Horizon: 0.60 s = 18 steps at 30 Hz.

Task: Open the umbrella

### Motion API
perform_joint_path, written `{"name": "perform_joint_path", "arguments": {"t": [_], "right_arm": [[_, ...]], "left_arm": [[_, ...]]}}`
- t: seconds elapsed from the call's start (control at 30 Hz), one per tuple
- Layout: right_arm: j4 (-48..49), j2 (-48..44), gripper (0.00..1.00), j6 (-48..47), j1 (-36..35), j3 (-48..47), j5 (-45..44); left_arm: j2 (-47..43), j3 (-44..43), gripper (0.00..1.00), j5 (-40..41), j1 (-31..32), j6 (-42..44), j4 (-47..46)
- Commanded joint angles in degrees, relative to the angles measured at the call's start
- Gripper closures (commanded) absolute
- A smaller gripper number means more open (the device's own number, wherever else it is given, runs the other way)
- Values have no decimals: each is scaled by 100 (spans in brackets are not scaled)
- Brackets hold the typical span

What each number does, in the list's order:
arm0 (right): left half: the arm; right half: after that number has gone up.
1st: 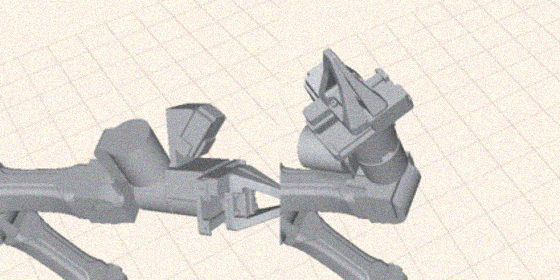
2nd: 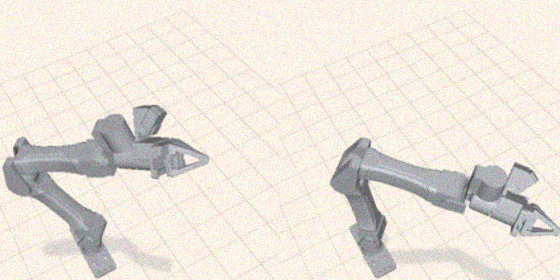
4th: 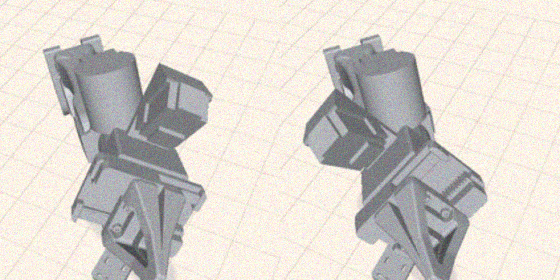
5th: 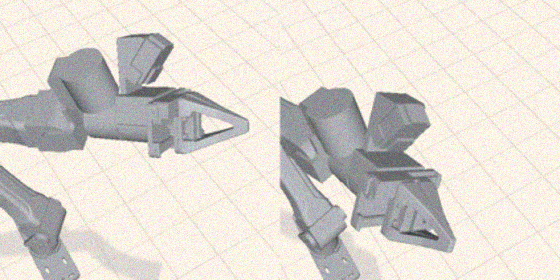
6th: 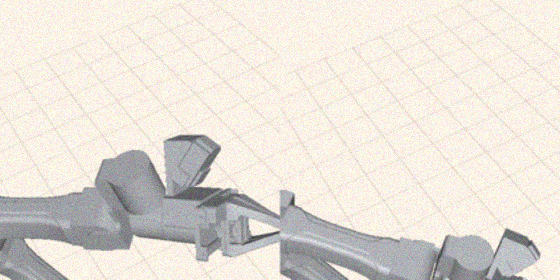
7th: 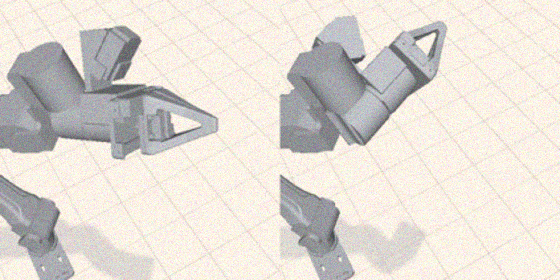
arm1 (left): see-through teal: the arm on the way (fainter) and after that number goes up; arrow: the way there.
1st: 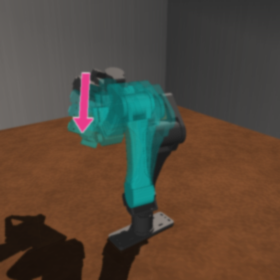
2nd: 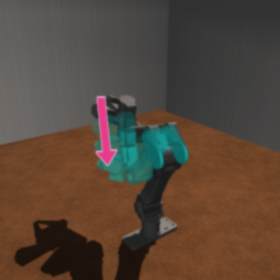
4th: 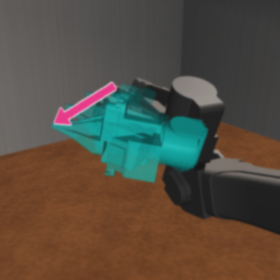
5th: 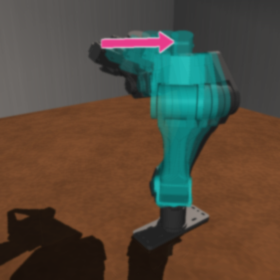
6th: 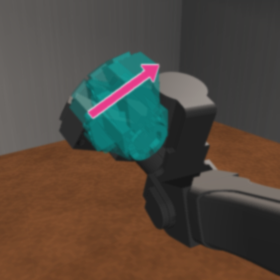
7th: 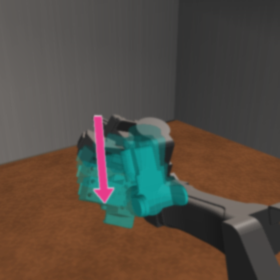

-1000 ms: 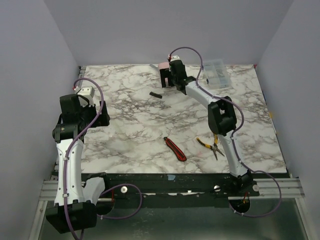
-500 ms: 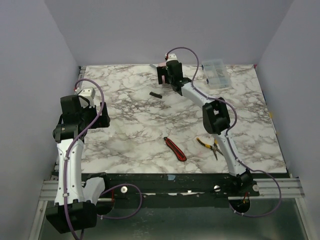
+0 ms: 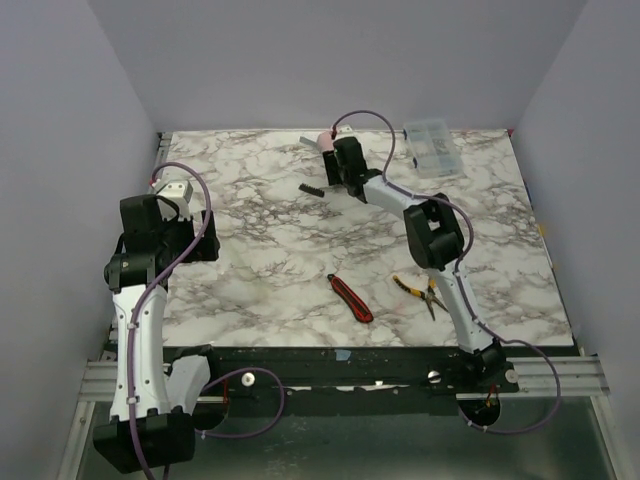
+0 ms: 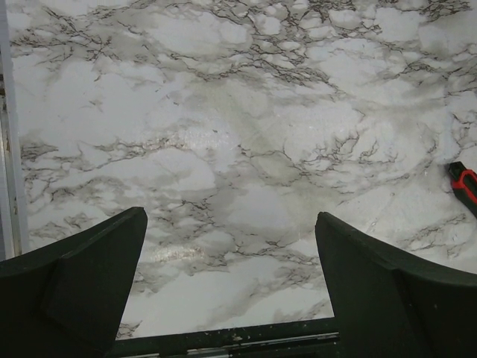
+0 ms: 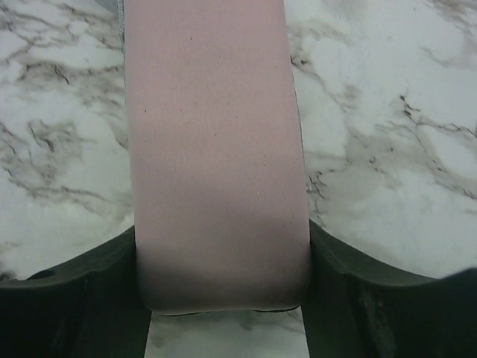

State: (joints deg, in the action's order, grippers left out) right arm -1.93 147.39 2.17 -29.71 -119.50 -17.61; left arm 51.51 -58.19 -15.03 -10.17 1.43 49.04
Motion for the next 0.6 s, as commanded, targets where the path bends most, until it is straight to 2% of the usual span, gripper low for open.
{"name": "perform_joint_path", "arguments": {"t": [0.0, 0.1, 0.2, 0.4, 0.57], "right_arm": [[-224, -869, 42, -163, 149, 1068, -19], [-286, -1563, 55, -404, 286, 2035, 156], [-404, -2302, 61, -693, 335, 3026, 398], [-561, -3666, 60, -1034, 322, 5089, 1622], [-615, -4132, 58, -1147, 133, 5813, 2493]], "left_arm": [[-228, 99, 2, -171, -37, 288, -77], [-208, 150, 1, -207, -37, 415, -130], [-166, 192, 1, -296, -38, 522, -194], [-91, 393, 2, -428, -33, 644, -449], [-79, 550, 2, -684, -24, 748, -544]]}}
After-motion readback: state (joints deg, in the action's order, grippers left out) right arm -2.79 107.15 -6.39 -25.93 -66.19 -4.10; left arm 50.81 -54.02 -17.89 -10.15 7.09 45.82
